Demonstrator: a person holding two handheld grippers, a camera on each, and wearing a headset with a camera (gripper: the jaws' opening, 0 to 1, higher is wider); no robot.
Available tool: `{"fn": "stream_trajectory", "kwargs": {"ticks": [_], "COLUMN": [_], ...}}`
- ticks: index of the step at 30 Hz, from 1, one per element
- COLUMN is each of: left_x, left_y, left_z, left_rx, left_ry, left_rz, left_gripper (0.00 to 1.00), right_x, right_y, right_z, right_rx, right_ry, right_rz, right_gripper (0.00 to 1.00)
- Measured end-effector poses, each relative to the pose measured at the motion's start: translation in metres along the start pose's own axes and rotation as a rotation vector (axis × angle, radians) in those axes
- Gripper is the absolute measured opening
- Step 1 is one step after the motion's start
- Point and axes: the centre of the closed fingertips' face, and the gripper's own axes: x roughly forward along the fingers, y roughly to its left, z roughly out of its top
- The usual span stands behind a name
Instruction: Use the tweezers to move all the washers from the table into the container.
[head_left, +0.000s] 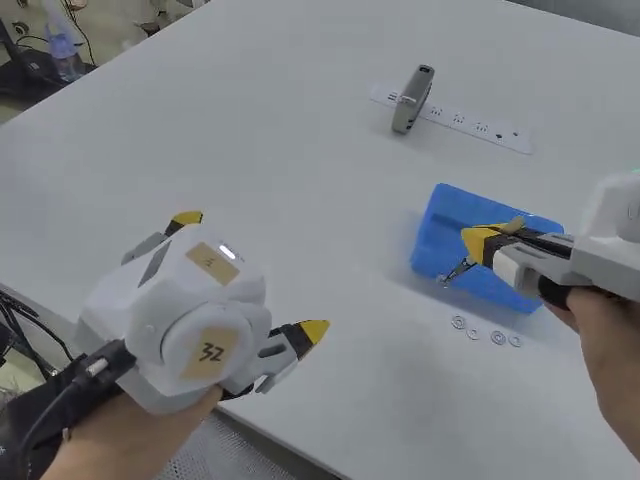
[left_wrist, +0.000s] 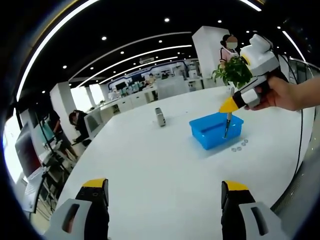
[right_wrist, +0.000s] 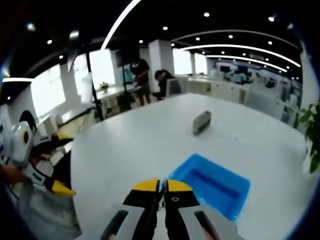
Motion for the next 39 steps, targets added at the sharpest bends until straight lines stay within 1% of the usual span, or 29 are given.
{"fn": "stream_trajectory", "kwargs": {"ticks": [2, 7, 12, 21, 22, 27, 30, 33, 36, 39], "left_x": [0.0, 0.0, 0.0, 0.001, 0.001, 0.001, 0.001, 0.002, 0.002, 0.002], "left_y": [0.0, 0.0, -0.001, -0.001, 0.0, -0.002, -0.003, -0.003, -0.004, -0.004], "left_z": [0.0, 0.0, 0.0, -0.001, 0.0, -0.002, -0.001, -0.002, -0.002, -0.003], "left_rx": [0.0, 0.001, 0.007, 0.01, 0.012, 0.012, 0.012, 0.022, 0.024, 0.025], "left_ry": [0.001, -0.001, 0.003, 0.01, 0.009, 0.018, 0.014, 0.021, 0.021, 0.026], "left_rz": [0.001, -0.002, -0.003, 0.001, 0.004, -0.003, -0.009, -0.01, -0.011, -0.012], "left_gripper": [0.96, 0.95, 0.95, 0.95, 0.95, 0.95, 0.95, 0.94, 0.94, 0.94], "right_x": [-0.001, 0.002, 0.01, 0.024, 0.027, 0.039, 0.048, 0.054, 0.061, 0.064], "right_y": [-0.004, -0.004, -0.011, -0.025, -0.029, -0.036, -0.041, -0.047, -0.052, -0.055], "right_z": [0.004, 0.012, 0.017, 0.024, 0.024, 0.022, 0.018, 0.013, 0.009, 0.005], "right_rx": [-0.001, -0.021, -0.03, -0.032, -0.029, -0.016, 0.0, -0.002, 0.014, 0.024], "right_ry": [-0.004, -0.015, -0.019, -0.027, -0.025, -0.026, -0.019, -0.012, -0.006, 0.002], "right_rz": [-0.002, -0.005, -0.01, -0.039, -0.046, -0.067, -0.076, -0.099, -0.107, -0.109], "right_gripper": [0.0, 0.0, 0.0, 0.0, 0.0, 0.0, 0.0, 0.0, 0.0, 0.0]}}
